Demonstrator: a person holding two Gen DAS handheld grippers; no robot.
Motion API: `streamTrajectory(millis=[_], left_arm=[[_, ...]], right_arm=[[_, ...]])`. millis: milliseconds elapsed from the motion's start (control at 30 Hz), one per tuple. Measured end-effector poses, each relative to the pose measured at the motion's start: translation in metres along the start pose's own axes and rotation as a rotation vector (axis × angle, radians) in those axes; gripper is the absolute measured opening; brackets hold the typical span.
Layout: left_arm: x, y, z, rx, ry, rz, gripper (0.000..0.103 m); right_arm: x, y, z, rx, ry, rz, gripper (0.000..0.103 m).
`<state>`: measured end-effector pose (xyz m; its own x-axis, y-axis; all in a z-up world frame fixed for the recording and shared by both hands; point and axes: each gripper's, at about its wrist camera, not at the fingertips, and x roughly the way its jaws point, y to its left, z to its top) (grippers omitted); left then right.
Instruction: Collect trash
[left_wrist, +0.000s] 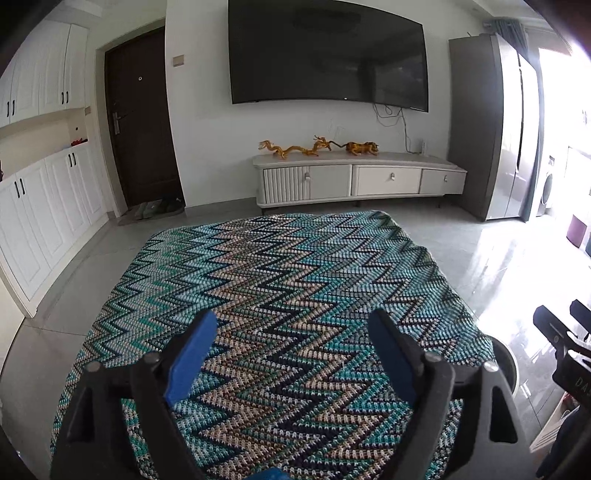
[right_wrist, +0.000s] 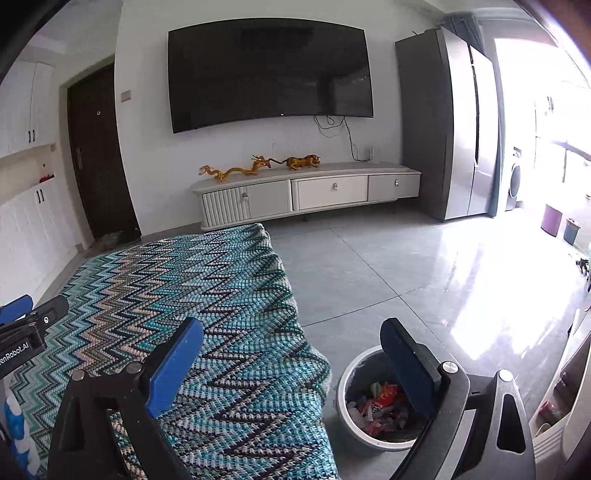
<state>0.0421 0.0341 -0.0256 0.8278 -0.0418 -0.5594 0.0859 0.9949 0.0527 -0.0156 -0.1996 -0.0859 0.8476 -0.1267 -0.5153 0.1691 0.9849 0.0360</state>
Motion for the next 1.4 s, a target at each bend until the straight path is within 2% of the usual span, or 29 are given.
streamTrajectory(millis=[67,267,700,1033,1400], left_arm=[[0.000,-0.006,0.000,0.009,-0.005,-0.004,0.094],[0.003,-0.011,-0.001,0.005,-0.005,-0.005,0.097],[0.003,-0.013,-0.004,0.020,-0.014,-0.002,0.099],[-0.002,-0.014,-0.005,0.005,-0.020,-0.038,0.099],[-0.014,-0.021,0.001,0.025,-0.060,-0.025,0.099]], right_arm=[[-0.001,-0.003,-0.001,0.001,-0.004,-0.007,0.097],[0.003,-0.011,-0.001,0.020,0.003,-0.019,0.097],[0.002,-0.023,-0.001,0.035,-0.005,-0.040,0.098],[-0.006,-0.027,0.001,0.028,-0.025,-0.055,0.099],[-0.015,-0.031,0.001,0.030,-0.047,-0.072,0.102]])
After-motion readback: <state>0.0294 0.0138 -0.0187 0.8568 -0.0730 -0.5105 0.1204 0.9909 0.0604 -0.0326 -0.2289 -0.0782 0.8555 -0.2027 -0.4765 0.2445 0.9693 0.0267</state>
